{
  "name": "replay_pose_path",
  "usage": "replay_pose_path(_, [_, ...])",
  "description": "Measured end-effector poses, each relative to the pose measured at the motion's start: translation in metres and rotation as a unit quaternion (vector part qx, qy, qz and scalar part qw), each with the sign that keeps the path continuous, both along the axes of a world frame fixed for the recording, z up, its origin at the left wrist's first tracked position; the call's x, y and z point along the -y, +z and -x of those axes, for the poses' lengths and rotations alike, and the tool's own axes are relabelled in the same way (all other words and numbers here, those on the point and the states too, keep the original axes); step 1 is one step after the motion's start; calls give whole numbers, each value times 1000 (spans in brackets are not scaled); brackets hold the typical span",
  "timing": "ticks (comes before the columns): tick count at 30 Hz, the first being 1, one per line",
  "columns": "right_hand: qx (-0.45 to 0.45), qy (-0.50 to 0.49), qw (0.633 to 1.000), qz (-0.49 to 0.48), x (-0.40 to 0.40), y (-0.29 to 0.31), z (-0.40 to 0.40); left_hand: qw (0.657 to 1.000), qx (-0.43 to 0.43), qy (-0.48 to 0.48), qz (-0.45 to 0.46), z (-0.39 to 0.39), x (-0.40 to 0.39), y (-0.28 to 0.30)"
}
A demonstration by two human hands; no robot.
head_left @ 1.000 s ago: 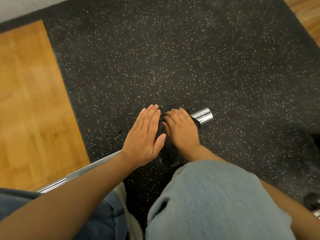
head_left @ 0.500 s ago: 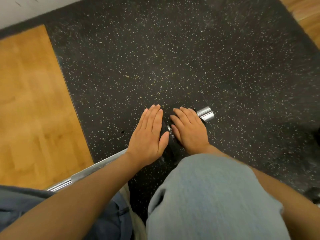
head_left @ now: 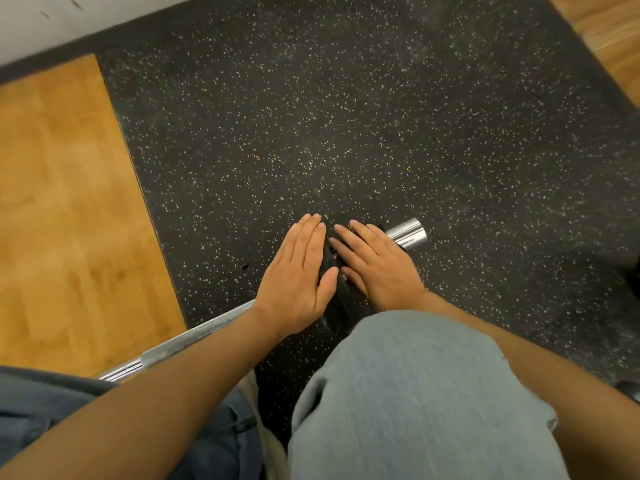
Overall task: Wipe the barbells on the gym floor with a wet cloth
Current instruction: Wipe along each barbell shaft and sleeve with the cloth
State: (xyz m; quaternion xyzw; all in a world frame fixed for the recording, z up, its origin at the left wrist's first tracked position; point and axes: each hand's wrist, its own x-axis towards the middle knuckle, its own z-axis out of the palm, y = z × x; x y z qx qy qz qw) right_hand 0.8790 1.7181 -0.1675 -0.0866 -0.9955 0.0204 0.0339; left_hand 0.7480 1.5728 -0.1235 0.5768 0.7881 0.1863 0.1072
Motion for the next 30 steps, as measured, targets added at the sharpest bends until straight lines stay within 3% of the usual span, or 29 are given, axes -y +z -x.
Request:
replay_pose_path(2, [33, 25, 999, -19, -24, 3, -10, 1000, -2, -4, -5, -1, 0, 0])
replay_pose_path(7, [20, -168, 986, -1, -33, 10, -9, 1000, 9, 14, 0, 0, -1, 0])
replay_pose_path(9, [-3, -198, 980, 12, -11, 7, 5, 1000, 10, 13, -1, 0, -2, 0])
replay_pose_path(13, [5, -106, 994, 24, 14, 0, 20, 1000, -15, -5, 7, 4, -2, 1])
replay_pose_path(18, [33, 53, 998, 2, -29, 2, -12, 999, -34, -34, 8, 4, 0, 1])
replay_pose_path(21, [16, -3, 1000, -5, -51, 5, -21, 999, -32, -38, 8, 3, 0, 1])
replay_pose_path(26, [-90, -227, 969, 51, 0, -2, 10, 997, -54, -57, 7, 6, -1, 3])
replay_pose_path(28, [-84, -181, 978, 62, 17, -6, 18, 996, -63, -66, 8, 7, -1, 3])
replay_pose_path(30, [-59, -68, 994, 60, 7, -6, 9, 996, -63, -67, 13, 8, 0, 2])
